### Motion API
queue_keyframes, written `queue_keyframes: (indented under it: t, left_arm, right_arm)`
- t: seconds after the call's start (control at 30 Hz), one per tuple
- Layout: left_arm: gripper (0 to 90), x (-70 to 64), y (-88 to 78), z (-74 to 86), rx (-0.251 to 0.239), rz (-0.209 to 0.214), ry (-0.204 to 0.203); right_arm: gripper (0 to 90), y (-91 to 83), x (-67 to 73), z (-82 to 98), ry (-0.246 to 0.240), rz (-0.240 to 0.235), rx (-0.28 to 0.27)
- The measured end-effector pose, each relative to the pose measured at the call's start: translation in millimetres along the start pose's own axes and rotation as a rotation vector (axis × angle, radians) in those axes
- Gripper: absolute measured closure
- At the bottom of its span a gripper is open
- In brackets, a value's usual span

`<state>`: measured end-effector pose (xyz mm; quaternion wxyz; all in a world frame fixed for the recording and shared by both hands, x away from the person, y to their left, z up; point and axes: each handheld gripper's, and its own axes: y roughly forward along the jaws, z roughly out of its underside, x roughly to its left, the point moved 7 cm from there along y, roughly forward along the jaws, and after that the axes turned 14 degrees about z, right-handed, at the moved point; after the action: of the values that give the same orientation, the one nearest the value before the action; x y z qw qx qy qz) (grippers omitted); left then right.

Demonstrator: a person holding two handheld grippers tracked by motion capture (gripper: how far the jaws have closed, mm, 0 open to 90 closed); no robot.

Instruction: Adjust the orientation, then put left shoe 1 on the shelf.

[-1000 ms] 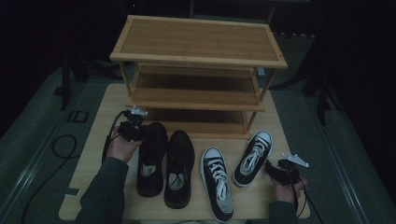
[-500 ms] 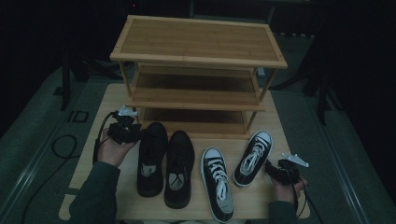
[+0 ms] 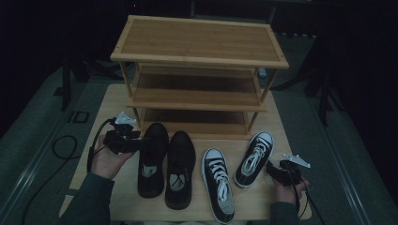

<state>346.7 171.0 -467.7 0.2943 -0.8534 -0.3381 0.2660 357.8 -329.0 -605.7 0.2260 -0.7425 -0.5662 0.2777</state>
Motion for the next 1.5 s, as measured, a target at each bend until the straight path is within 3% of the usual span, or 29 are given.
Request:
queue_keyframes:
  t: [0.23,0.33,0.4,0.53,0.8,1.13,1.3,1.5]
  left_arm:
    - [48.6,-14.6,-5.9,8.6,0.015,0.006,0.004]
    - [48.4,-15.7,-3.3,12.8,0.039,0.017,0.001]
    - [48.4,-15.5,-0.6,15.7,0.068,0.0,0.008]
    - [49.5,-19.8,3.3,20.5,0.079,0.01,0.003]
    - [52.4,-17.1,10.7,44.7,0.134,-0.03,-0.039]
    - [64.3,-5.7,33.7,51.2,0.202,-0.077,-0.068]
    - [86.1,-5.1,42.7,48.9,0.2,-0.128,-0.08]
    - [87.6,3.0,42.1,41.8,0.103,-0.144,-0.15]
  right_arm:
    - [31.3,0.0,0.0,0.0,-0.001,0.0,0.0]
    - [31.3,0.0,0.0,0.0,0.0,0.0,0.0]
    - [31.3,0.0,0.0,0.0,0.0,0.0,0.0]
    - [31.4,0.0,0.0,0.0,0.0,0.0,0.0]
    - [31.3,0.0,0.0,0.0,-0.001,0.0,0.0]
    - [31.4,0.0,0.0,0.0,-0.001,0.0,0.0]
    - [31.3,0.0,0.0,0.0,0.0,0.0,0.0]
    - [31.4,0.0,0.0,0.0,-0.001,0.0,0.0]
